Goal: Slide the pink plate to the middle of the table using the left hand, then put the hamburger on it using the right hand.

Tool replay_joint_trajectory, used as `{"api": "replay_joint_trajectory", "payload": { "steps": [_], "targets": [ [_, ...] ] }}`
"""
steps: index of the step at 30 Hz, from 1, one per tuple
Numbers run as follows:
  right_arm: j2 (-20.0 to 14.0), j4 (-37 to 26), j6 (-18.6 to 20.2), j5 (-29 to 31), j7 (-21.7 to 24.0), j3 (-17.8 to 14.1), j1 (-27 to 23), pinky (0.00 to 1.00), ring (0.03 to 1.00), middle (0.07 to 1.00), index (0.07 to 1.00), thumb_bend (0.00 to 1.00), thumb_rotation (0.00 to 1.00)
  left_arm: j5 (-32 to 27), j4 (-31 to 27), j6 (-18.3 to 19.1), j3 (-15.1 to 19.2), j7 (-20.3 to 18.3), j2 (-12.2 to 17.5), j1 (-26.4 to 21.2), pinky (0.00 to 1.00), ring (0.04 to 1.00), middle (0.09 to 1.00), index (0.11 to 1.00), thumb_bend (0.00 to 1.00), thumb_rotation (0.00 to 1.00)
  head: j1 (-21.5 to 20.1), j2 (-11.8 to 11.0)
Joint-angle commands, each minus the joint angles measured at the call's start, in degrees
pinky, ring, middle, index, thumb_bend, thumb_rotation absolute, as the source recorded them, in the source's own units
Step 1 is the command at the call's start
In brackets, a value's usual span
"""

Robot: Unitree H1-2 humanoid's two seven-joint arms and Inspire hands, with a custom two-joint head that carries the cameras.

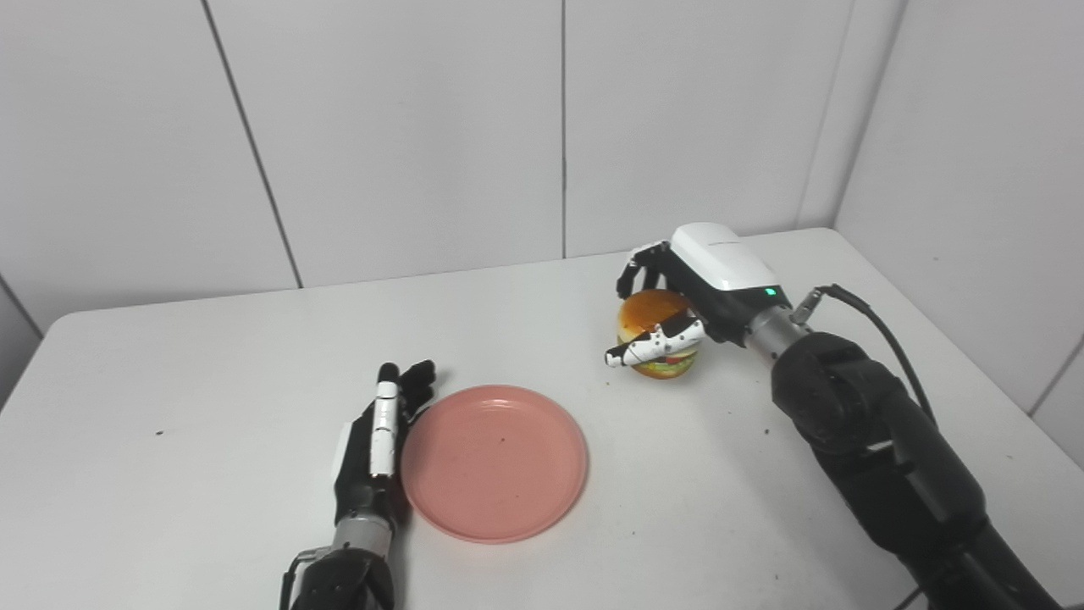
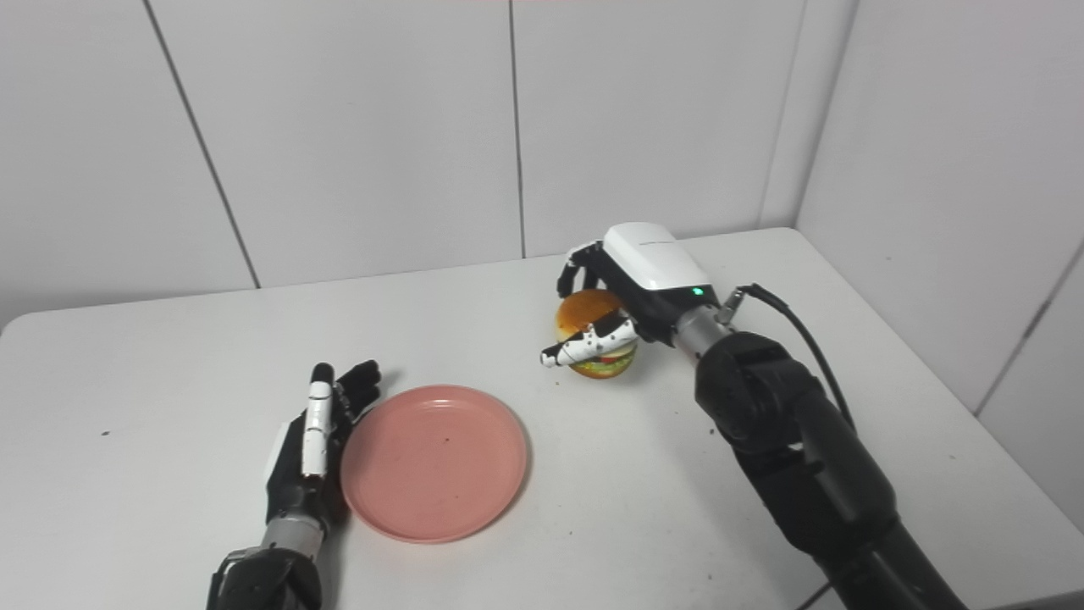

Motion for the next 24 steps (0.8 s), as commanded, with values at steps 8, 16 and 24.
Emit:
{"api": "replay_joint_trajectory", "payload": {
  "steps": [8, 16, 24],
  "targets": [
    [2.7, 0.1, -3.0, 0.0, 0.0, 3.5, -3.5, 0.25, 0.327, 0.417, 0.543, 0.71, 0.32, 3.0, 2.6, -0.9, -1.5, 2.2, -3.4, -1.1, 0.86, 0.892, 0.842, 0.717, 0.65, 0.98, 6.6, -0.1],
    [3.7, 2.6, -6.3, 0.4, -0.3, 6.1, -4.6, 0.30, 0.379, 0.451, 0.559, 0.72, 0.36, 3.3, 5.8, -2.8, -2.0, 3.6, -5.0, -2.4, 0.85, 0.907, 0.864, 0.711, 0.66, 0.95, 10.2, -0.7],
    [5.1, 4.1, -8.8, 0.7, -1.2, 7.6, -5.9, 0.28, 0.351, 0.427, 0.530, 0.72, 0.39, 4.0, 6.8, -3.8, -2.5, 4.3, -4.9, -3.0, 0.97, 0.917, 0.851, 0.711, 0.66, 0.96, 11.3, -0.6]
  ]
}}
